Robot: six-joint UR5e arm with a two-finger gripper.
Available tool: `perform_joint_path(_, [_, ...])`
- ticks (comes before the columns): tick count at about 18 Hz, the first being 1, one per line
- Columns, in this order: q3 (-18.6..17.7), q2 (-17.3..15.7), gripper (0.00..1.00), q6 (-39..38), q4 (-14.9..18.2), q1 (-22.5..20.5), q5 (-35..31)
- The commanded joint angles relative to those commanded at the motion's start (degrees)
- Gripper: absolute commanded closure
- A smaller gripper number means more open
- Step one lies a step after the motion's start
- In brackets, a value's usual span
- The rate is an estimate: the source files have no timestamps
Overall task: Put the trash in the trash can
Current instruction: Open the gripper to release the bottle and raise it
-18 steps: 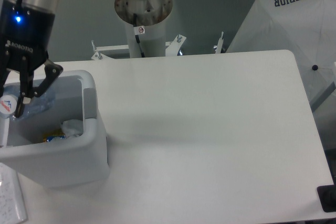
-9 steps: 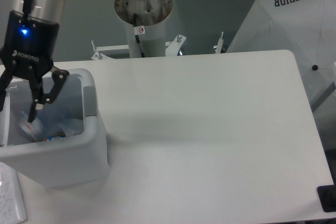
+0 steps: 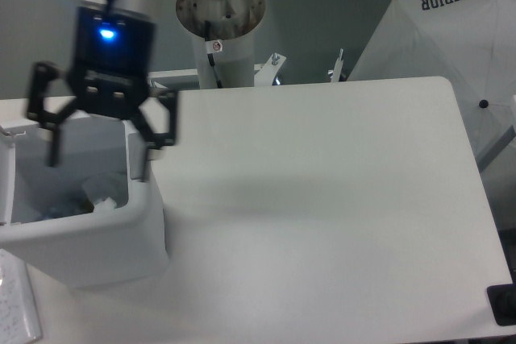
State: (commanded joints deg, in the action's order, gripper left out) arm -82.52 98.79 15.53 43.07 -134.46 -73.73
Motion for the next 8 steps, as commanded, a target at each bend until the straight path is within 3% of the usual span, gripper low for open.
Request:
perform_joint_path(5, [-7.65,-0.61,0.00,21.00,0.61,-4.75,-6.94])
perform_joint_path(8, [-9.94,-1.66,0.00,25.16,1.93,-5.89,-11.43])
